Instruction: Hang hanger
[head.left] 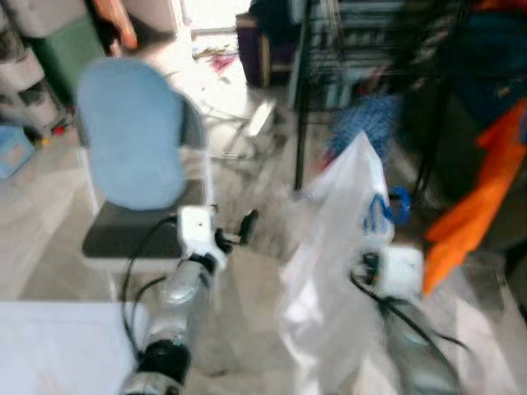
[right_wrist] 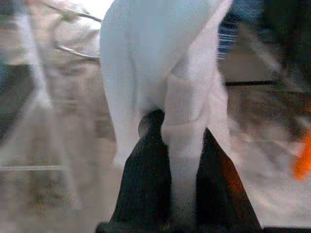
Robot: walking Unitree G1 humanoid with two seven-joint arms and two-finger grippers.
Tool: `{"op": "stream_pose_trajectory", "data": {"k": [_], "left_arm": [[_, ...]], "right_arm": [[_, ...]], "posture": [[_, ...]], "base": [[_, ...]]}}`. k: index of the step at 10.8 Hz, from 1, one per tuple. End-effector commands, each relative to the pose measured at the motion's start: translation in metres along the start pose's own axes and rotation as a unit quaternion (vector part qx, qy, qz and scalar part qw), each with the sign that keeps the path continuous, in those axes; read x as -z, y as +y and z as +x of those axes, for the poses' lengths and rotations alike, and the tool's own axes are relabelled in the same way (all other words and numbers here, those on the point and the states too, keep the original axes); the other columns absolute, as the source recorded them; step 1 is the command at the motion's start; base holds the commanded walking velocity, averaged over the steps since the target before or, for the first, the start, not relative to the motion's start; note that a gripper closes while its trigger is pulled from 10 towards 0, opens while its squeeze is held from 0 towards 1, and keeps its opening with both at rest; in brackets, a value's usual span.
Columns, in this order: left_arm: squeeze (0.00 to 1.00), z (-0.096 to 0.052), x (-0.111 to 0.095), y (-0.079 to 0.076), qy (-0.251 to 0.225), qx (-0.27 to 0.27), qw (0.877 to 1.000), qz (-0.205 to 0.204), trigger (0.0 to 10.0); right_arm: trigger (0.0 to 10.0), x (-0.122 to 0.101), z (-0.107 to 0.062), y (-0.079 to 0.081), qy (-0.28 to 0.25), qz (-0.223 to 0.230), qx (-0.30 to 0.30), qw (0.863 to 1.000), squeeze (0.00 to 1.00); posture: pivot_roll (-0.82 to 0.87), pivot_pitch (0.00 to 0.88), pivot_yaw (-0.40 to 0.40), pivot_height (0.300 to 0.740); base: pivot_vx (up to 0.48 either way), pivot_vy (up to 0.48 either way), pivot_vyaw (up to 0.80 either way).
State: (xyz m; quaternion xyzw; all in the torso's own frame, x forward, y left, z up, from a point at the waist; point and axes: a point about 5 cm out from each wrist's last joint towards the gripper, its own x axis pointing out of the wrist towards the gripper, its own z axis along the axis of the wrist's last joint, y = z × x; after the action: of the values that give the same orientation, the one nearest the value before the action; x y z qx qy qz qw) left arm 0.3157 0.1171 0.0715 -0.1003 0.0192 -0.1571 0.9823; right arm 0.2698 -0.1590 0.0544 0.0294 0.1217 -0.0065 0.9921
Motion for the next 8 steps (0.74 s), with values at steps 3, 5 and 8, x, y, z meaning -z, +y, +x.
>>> {"op": "stream_pose_trajectory", "data": {"k": [3, 5, 8], "left_arm": [[0.00, -0.0043, 0.0103, -0.0022, 0.019, 0.001, 1.000, 0.009, 10.0], [0.00, -0.0028, 0.0100, -0.0035, 0.016, 0.000, 1.000, 0.014, 10.0], [0.00, -0.0032, 0.0125, -0.0045, 0.020, 0.002, 1.000, 0.010, 10.0]], "right_arm": [[10.0, -0.0021, -0.0013, -0.0101, -0.012, -0.005, 0.013, 1.000, 0.00], [10.0, -0.0026, 0.0005, -0.0097, -0.011, -0.006, 0.013, 1.000, 0.00], [10.0, -0.0030, -0.0001, -0.0119, -0.012, -0.010, 0.015, 1.000, 0.00]], "posture": [[-0.16, 0.093, 0.049, 0.740], [-0.16, 0.089, 0.044, 0.740], [-0.17, 0.092, 0.041, 0.740]], "base": [[0.000, 0.000, 0.00], [0.000, -0.276, 0.00], [0.000, -0.381, 0.00]]}}
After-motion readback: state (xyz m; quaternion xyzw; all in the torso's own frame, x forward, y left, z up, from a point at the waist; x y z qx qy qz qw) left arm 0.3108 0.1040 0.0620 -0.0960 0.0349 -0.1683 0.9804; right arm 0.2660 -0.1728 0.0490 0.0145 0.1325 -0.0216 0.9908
